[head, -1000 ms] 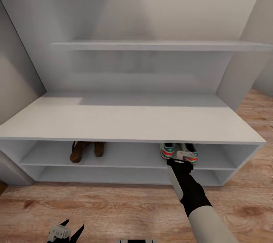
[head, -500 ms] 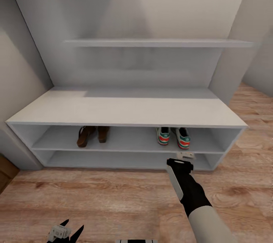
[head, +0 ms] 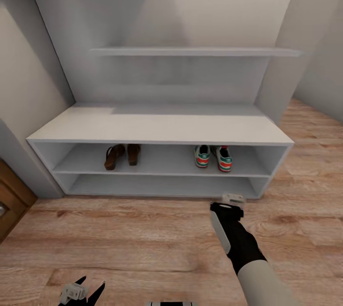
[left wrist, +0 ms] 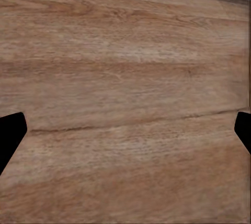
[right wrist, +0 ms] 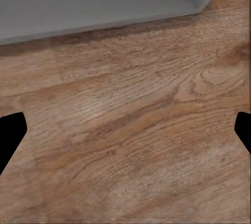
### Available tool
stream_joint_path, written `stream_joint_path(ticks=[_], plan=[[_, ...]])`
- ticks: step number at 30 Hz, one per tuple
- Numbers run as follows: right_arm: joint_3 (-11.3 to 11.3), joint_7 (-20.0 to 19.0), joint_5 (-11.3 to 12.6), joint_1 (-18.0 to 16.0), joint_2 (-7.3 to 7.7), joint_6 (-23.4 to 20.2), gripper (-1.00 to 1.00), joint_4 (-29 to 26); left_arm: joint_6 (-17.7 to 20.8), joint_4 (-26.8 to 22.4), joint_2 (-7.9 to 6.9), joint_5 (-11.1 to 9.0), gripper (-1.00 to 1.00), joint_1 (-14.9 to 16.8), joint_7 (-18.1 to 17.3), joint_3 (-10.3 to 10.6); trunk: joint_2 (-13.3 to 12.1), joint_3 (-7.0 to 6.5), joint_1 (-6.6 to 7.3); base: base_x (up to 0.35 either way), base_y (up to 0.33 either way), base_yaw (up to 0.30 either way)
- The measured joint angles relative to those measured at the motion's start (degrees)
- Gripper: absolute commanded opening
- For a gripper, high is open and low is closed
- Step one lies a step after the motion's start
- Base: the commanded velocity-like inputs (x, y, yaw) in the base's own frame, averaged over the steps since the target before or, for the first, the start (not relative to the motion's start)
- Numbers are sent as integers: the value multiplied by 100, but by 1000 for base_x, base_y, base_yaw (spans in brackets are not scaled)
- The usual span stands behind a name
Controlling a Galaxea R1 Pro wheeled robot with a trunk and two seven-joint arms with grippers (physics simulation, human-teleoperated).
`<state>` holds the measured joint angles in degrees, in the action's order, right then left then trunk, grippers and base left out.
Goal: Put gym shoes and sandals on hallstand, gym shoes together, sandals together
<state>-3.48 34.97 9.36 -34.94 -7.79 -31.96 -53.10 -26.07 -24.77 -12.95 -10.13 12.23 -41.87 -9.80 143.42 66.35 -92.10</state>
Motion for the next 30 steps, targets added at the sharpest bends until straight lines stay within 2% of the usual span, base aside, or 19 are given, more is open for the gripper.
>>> stream_joint_path(ticks=[6, 10, 11, 16, 17, 21, 22, 23, 28, 30], plan=[[6, -10, 0, 6, 15, 114, 100, 501, -4, 0, 1, -1, 100, 0, 9, -10, 0, 0, 2, -169, 0, 0], [10, -15, 3, 9, 68, 544, 100, 1022, -12, 0, -2, 0, 100, 0, 88, -14, 0, 0, 3, -42, 0, 0], [12, -21, 9, 11, 116, 961, 100, 1375, -17, 1, -7, -1, 100, -2, 157, -15, 0, 0, 3, -16, 0, 0], [16, -29, -26, 13, 185, 1741, 100, 2066, -29, 85, -20, 0, 100, -4, 228, -18, 0, 0, 3, -8, 0, 0], [21, -31, -116, 15, 292, 2283, 100, 2581, -36, 169, -23, 0, 100, -6, 247, -20, 0, 1, 3, -2, 0, 0], [17, -131, -316, 15, 403, 2960, 100, 3287, -41, 219, -24, -1, 100, -5, 262, -21, 0, 0, 3, -1, 0, 0], [26, -407, -440, 20, 458, 3426, 100, 3780, -42, 233, -25, -1, 100, -5, 266, -22, 0, 1, 3, 0, 0, 0], [21, -595, -498, 19, 504, 3680, 100, 4059, -42, 238, -25, -1, 100, -5, 268, -22, 0, 0, 3, 0, 0, 0], [18, -1106, -571, 18, 668, 4239, 100, 4596, -43, 243, -26, -1, 100, -5, 269, -22, 0, 0, 3, 0, 0, 0], [21, -1644, -600, 21, 823, 4662, 100, 4902, -43, 244, -31, -1, 100, -5, 270, -22, 0, 0, 3, 0, 0, 0]])
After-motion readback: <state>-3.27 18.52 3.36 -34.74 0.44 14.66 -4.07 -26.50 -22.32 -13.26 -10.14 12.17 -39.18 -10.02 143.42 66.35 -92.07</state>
